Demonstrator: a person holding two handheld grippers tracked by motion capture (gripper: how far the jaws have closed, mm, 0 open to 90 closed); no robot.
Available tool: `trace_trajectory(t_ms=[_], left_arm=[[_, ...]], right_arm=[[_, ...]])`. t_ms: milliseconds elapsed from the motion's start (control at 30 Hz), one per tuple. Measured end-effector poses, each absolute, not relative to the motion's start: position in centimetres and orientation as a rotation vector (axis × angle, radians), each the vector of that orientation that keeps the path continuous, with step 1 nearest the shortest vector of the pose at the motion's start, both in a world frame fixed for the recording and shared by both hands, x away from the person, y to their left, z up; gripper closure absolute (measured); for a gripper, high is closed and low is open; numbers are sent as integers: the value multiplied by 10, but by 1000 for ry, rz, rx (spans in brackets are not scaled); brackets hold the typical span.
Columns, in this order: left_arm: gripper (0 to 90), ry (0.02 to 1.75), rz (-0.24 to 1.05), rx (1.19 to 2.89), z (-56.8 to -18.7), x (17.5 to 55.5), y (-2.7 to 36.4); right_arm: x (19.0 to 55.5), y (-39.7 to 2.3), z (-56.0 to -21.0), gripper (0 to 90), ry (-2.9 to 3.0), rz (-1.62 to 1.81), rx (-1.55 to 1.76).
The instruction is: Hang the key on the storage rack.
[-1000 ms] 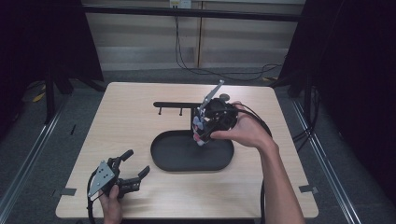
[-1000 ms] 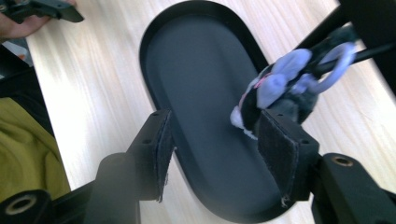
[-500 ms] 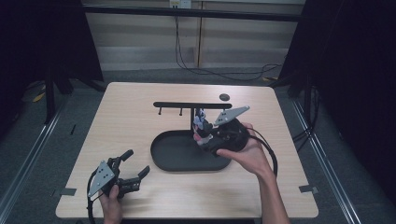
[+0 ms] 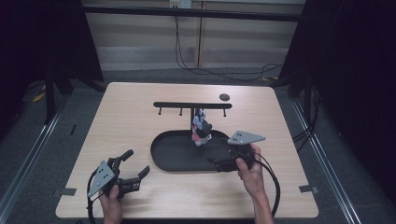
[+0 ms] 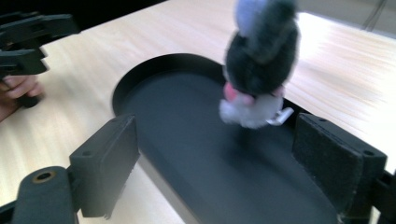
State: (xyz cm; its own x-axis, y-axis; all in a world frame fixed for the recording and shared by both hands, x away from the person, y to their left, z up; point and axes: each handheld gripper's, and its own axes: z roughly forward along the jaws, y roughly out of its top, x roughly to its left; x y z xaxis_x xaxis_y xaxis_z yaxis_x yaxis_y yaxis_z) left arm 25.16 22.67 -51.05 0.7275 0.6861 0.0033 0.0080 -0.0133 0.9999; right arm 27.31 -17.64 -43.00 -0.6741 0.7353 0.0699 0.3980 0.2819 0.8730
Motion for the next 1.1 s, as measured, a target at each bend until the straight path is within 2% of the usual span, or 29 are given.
trace_trajectory(t_ms=[233, 500, 700, 833, 1100], left_arm=[[154, 597, 590, 1506, -510, 252, 227], [154, 597, 590, 1506, -510, 251, 227], [154, 597, 591, 1506, -510, 252, 227], [154, 597, 590, 1506, -510, 252, 227], [154, 597, 590, 1506, -511, 251, 227]], right_arm=[[255, -186, -464, 165, 1969, 1328, 1106], [238, -189, -494, 176, 1726, 1351, 1052], [233, -191, -506, 174, 1601, 1406, 1015], [230, -193, -510, 139, 1548, 1448, 996], [224, -196, -512, 142, 1498, 1505, 947]])
